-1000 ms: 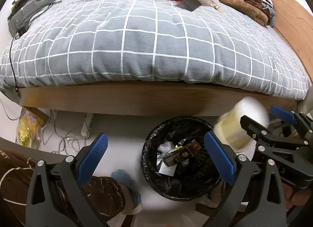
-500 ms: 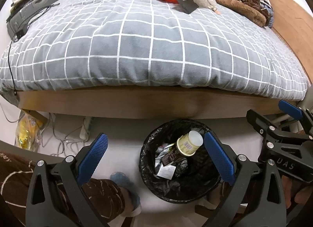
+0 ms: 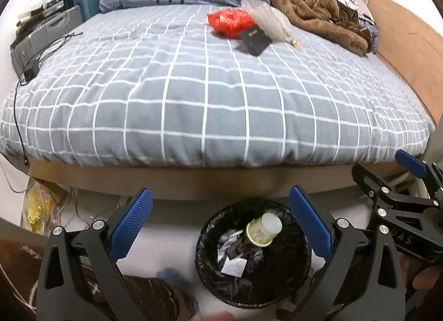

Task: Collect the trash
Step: 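Raise both open grippers from the bin toward the bed, then move both open grippers over the bed toward the red bag and white bag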

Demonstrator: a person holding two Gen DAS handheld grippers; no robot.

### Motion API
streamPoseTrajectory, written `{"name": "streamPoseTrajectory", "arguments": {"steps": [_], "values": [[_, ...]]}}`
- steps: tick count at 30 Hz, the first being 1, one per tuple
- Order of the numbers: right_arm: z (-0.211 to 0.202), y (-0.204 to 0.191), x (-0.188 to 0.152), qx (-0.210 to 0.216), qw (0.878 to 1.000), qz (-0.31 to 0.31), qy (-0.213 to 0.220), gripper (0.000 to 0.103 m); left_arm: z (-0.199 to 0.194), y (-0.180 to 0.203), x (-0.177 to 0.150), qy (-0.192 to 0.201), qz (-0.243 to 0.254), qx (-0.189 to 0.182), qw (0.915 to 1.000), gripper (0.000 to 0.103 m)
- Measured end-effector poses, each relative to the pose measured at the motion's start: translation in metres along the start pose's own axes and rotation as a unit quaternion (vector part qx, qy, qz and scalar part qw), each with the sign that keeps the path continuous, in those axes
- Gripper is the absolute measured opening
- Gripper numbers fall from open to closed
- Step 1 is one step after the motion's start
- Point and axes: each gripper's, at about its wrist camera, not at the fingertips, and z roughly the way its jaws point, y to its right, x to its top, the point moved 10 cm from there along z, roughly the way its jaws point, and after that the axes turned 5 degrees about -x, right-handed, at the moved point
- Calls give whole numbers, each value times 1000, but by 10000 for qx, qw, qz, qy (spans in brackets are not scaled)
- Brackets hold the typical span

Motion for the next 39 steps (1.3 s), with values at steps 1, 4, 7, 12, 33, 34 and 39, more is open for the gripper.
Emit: {"name": "streamPoseTrajectory", "arguments": {"steps": [1,4,7,12,33,34,39], "values": [[-1,2,2,-15,10000,14,43,95,-1,-1,4,60,-3,-5,10000,97],[-2,5,9,-40,9999,36,130,95,-2,-3,14,182,-46,-7,9998,97],[-4,10,20,-106,9995,50,295,95,-4,-3,25,313,-113,-121,9994,97],[-2,14,37,-168,9987,23,482,95,-5,-1,43,510,20,-79,9987,97],[39,22,121,-140,9961,40,865,95,24,-16,122,801,30,-19,9968,97],[41,22,122,-121,9964,43,841,95,27,-16,126,796,21,-44,9968,97],[56,16,130,-49,9974,-1,716,95,39,-16,146,767,19,-79,9970,97]]}}
